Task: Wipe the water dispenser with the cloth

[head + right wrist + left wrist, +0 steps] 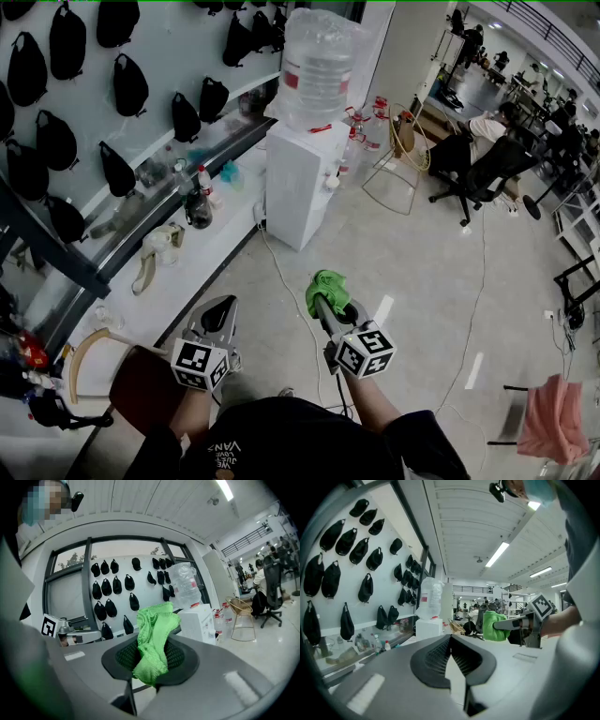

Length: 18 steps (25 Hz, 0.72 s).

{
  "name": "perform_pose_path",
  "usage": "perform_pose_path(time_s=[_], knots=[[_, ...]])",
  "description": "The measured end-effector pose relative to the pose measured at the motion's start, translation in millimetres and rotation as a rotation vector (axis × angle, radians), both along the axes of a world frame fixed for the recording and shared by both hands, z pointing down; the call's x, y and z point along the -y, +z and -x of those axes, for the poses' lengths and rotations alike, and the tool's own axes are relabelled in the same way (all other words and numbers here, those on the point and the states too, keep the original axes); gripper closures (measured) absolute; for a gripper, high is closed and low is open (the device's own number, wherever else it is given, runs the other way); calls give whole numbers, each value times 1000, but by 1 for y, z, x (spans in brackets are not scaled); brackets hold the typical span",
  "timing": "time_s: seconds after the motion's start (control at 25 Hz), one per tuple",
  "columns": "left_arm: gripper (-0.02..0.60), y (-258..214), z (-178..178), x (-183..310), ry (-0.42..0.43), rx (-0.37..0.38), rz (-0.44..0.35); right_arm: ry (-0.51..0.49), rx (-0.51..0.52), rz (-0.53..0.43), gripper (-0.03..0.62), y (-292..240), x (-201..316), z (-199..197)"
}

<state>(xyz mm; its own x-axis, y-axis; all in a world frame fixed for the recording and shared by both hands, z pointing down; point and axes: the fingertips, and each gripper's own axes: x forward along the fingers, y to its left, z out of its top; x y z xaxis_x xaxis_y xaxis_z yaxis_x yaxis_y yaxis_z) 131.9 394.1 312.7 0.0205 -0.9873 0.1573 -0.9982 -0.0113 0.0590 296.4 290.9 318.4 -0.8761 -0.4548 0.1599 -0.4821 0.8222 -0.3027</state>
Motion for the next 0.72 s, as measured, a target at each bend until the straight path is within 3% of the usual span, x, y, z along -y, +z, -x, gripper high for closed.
perform_pose_path(time_s=[0.24,0.72], knots=[[578,1,29,23,72,2,6,54,-22,28,503,7,18,34],[578,3,145,91,267,-3,20,250,-34,46,503,12,57,134]])
